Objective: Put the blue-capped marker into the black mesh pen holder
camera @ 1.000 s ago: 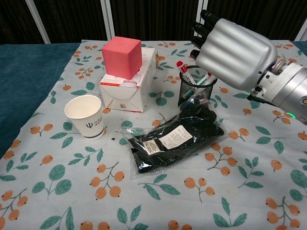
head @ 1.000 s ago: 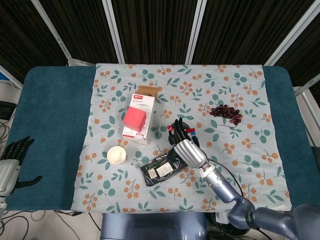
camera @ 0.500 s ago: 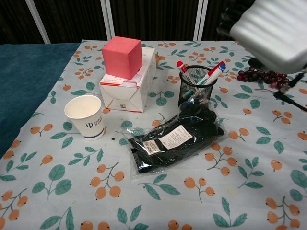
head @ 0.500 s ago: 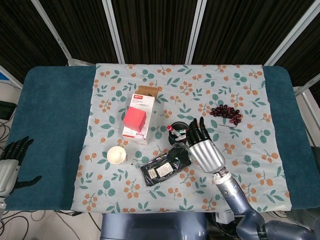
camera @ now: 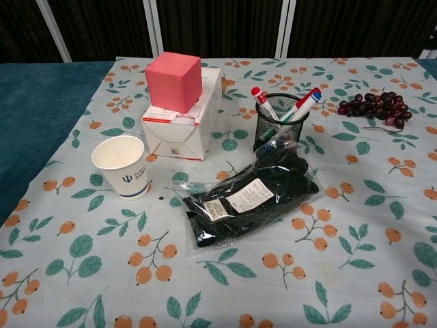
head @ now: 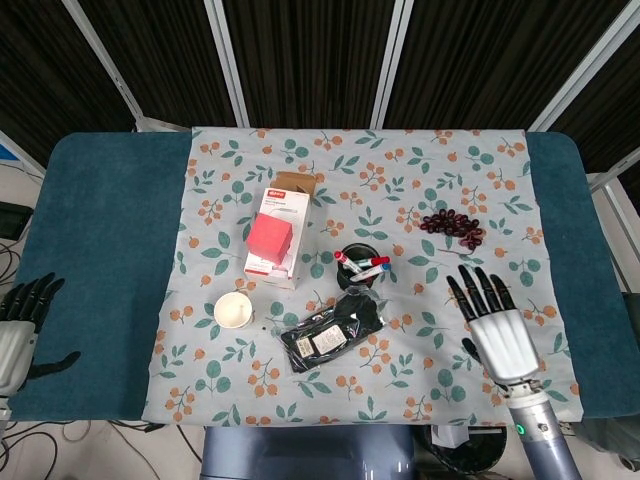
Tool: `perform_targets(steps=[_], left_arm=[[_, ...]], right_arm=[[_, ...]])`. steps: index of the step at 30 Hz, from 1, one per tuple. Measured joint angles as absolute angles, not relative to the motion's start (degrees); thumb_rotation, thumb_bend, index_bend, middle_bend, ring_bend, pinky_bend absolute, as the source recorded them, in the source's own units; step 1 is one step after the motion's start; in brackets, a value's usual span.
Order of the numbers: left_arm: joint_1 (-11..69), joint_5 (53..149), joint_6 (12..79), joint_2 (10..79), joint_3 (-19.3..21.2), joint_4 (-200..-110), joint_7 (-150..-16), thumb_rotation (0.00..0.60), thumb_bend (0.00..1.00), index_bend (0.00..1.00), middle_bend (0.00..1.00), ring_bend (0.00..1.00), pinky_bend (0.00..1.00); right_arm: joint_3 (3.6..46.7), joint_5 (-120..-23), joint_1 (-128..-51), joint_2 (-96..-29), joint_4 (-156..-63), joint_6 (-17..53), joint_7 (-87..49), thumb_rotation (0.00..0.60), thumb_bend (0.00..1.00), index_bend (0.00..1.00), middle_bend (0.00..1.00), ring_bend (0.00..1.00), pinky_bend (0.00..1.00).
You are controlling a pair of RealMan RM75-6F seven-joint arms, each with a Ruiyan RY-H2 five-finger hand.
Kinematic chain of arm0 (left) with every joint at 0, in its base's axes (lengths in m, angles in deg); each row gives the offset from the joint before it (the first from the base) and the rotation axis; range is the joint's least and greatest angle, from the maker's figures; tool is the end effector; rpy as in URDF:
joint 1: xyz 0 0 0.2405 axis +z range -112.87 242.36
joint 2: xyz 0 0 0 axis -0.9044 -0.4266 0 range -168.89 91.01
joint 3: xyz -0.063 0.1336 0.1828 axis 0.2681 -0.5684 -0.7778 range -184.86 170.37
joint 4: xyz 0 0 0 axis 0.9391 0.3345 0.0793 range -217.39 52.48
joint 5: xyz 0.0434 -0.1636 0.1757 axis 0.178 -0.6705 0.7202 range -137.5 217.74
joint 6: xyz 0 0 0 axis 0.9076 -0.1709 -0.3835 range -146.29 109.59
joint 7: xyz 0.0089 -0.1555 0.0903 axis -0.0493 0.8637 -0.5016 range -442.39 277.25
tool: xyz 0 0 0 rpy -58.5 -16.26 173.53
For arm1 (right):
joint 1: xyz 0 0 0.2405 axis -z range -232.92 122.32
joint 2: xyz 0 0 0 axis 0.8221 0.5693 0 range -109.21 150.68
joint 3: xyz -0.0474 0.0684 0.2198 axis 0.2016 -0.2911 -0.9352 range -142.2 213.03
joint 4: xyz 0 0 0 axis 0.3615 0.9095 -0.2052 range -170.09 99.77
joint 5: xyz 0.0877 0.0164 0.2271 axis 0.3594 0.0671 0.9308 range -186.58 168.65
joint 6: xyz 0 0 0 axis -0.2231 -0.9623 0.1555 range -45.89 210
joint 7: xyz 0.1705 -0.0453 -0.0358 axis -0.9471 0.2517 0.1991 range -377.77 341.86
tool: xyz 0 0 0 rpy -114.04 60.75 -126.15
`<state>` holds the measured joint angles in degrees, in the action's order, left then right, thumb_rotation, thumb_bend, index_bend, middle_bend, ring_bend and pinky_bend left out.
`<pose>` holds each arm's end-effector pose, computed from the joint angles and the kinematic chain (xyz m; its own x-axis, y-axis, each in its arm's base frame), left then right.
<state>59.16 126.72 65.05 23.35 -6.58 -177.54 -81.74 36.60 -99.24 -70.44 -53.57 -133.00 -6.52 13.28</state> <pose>-0.2995 0.2117 0.1114 0.3712 0.0666 0.9262 0.9285 -0.0308 -0.3700 -0.2056 -0.2368 0.0542 0.6184 0.1283 0.7753 -0.7427 -0.2271 0.6299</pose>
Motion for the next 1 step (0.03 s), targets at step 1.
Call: perform_targets(steps=[1], left_arm=[[59.20,126.75,65.15,23.41,-6.56,-177.44,-81.83,0.600,0.05,0.00,0.00,0.00,0.00]], right_arm=[[37.14,-99.17,-69.62,-52.94,-132.67,-6.87,11.32,0.600,0.05,0.00,0.00,0.00,0.17]])
